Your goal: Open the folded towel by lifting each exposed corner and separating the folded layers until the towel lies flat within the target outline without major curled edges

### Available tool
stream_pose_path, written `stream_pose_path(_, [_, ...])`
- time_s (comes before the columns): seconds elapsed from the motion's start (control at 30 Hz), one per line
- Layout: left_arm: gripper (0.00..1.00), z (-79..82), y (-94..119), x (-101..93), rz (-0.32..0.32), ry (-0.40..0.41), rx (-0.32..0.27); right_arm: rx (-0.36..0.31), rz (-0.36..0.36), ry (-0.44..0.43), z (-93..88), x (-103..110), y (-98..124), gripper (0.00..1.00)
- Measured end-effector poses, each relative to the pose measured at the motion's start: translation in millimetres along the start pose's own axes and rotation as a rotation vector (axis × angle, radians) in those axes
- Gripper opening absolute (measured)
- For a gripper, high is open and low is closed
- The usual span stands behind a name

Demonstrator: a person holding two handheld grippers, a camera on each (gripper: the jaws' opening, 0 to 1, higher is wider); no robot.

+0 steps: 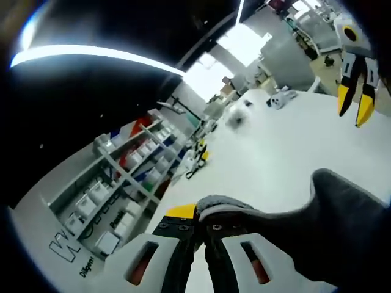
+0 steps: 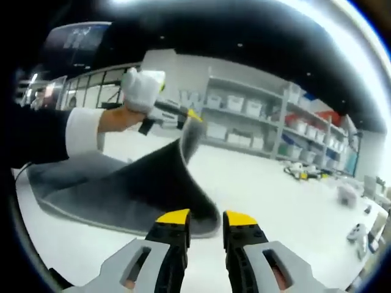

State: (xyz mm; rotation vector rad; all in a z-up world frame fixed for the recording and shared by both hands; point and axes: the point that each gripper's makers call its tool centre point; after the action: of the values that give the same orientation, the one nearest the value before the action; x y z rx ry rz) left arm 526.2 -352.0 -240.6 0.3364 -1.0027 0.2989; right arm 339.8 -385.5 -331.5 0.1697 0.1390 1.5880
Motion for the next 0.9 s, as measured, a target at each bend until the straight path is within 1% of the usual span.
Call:
stream_pose_path(0.17, [0.02,19.0,13.6,3.5,0.017,-0.029,-0.033,-0.011,0.02,-0.014,-6.0,-4.5,-12.9,0.23])
stream_pose_path(0.23, [0.02,27.3,20.1,5.4,0.027,-0.038,-0.049,-0.001,0.034,-0.018,-10.5,-8.7,-24.4,0.27])
stream_pose_path(0.3, [0.02,31.8,22.4,7.6,0.031,-0.044,-0.057,0.026,0.034,-0.025,-20.2,-10.3,-30.1,0.28])
stream_pose_path(0.33, [0.02,33.8,23.6,8.6,0.033,-0.05,-0.06,0.03,0.032,-0.023,-20.7,-13.6,-36.2,0.28])
stream_pose_path(0.4, [0.02,38.1,28.2,9.8,0.037,-0.056,-0.066,0.033,0.021,-0.027,-24.9,-17.7,-40.8,0.29])
stream_pose_path(0.43, [0.02,40.1,29.7,10.6,0.037,-0.056,-0.07,0.031,0.023,-0.031,-27.2,-17.7,-41.7,0.3])
stream_pose_path(0.5, [0.02,44.5,34.0,11.0,0.043,-0.064,-0.079,0.037,0.037,-0.048,-28.7,-17.8,-50.3,0.31])
stream_pose_path(0.63, [0.02,53.4,43.4,10.6,0.052,-0.077,-0.096,0.042,0.059,-0.083,-35.0,-15.8,-53.6,0.31])
stream_pose_path(0.67, [0.02,54.5,44.5,11.0,0.054,-0.078,-0.099,0.046,0.066,-0.11,-39.4,-8.2,-48.8,0.31])
stream_pose_path(0.73, [0.02,55.9,46.9,13.3,0.06,-0.074,-0.104,0.049,0.062,-0.133,-42.1,-8.1,-48.9,0.31])
stream_pose_path(0.83, [0.02,57.0,47.4,17.3,0.072,-0.077,-0.11,0.05,0.049,-0.183,-46.1,-9.5,-50.7,0.29])
stream_pose_path(0.9, [0.02,56.6,47.3,18.0,0.071,-0.072,-0.109,0.058,0.051,-0.205,-49.3,-8.1,-51.9,0.24])
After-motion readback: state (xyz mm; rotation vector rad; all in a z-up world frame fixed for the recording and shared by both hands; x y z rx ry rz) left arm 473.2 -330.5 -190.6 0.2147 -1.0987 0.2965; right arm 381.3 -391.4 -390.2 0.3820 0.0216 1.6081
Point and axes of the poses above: the point that each gripper's makers call its tool centre point, and the gripper's own axes: y roughly backward along the fingers, x roughly to its left, z roughly out of its top, and after that the axes turned 12 degrees about -y, right-handed
